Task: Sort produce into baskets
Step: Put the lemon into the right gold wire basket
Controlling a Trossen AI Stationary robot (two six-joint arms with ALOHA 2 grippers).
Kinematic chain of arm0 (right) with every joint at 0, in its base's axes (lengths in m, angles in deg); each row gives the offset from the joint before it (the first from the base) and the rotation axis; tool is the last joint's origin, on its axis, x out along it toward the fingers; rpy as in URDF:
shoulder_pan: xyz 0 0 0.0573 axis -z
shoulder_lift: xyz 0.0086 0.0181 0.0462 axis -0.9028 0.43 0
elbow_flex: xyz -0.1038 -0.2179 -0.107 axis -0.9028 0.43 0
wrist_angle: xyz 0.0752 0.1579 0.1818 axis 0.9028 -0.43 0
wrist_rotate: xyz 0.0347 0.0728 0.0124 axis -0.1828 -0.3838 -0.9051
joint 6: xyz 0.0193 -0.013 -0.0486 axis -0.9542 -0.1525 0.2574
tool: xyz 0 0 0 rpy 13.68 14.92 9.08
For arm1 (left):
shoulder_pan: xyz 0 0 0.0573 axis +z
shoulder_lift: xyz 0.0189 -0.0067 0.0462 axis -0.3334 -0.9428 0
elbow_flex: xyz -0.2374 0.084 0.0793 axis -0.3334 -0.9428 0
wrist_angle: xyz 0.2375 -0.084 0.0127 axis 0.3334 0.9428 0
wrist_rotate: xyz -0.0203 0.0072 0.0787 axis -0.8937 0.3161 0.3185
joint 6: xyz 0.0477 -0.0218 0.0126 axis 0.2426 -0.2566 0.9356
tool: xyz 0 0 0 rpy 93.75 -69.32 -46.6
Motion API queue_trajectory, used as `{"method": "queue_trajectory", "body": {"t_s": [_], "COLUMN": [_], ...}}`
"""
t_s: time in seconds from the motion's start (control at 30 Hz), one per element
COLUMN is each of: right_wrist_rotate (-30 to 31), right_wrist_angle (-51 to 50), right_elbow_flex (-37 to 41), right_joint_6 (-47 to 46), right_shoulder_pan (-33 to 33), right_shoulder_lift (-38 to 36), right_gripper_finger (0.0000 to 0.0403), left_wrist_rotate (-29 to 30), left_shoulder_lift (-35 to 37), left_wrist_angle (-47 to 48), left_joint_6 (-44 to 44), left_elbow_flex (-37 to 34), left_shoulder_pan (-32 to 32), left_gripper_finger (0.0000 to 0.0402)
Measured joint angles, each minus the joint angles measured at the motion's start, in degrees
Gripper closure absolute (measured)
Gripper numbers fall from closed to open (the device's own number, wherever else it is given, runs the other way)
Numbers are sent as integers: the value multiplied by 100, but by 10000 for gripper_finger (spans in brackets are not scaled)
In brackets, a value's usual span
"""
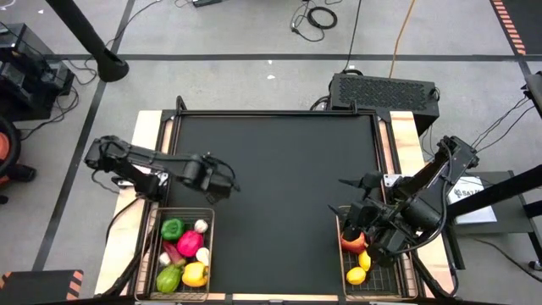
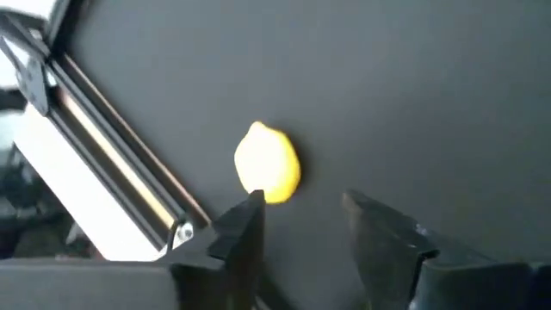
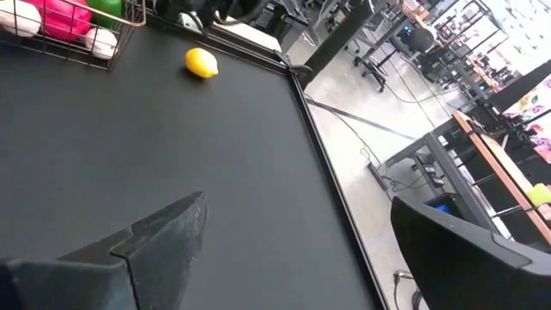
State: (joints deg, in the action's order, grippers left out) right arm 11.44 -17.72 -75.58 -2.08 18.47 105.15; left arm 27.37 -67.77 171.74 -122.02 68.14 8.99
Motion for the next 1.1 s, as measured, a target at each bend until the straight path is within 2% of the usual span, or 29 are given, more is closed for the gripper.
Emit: {"method": "queue_trajectory", "body": {"t_s": [0.13,0.4,0.47,0.6,0.9,1.1], "right_wrist_rotate": [0,-138,-144,-151,-151,-149], "right_wrist_angle": [-7,-6,-2,-4,-16,-32], "right_elbow_flex": [0,0,0,0,0,0], "right_joint_6": [53,1,-2,-8,-5,6], "right_shoulder_pan": [0,0,0,0,0,0], "right_shoulder_lift": [0,0,0,0,0,0], "right_gripper_finger": [47,47,47,47,47,47], "left_wrist_rotate": [-739,-1231,-1185,-635,-754,-776], "left_shoulder_lift": [16,13,13,13,10,10], "left_wrist_angle": [-298,-1299,-1530,-1535,-2268,-2480], "left_joint_6": [368,510,523,366,534,737], "left_elbow_flex": [-352,-1607,-1777,-1967,-2782,-3175], "left_shoulder_pan": [694,1600,1686,1768,1748,1749], "left_gripper_finger": [200,150,140,116,68,61]}}
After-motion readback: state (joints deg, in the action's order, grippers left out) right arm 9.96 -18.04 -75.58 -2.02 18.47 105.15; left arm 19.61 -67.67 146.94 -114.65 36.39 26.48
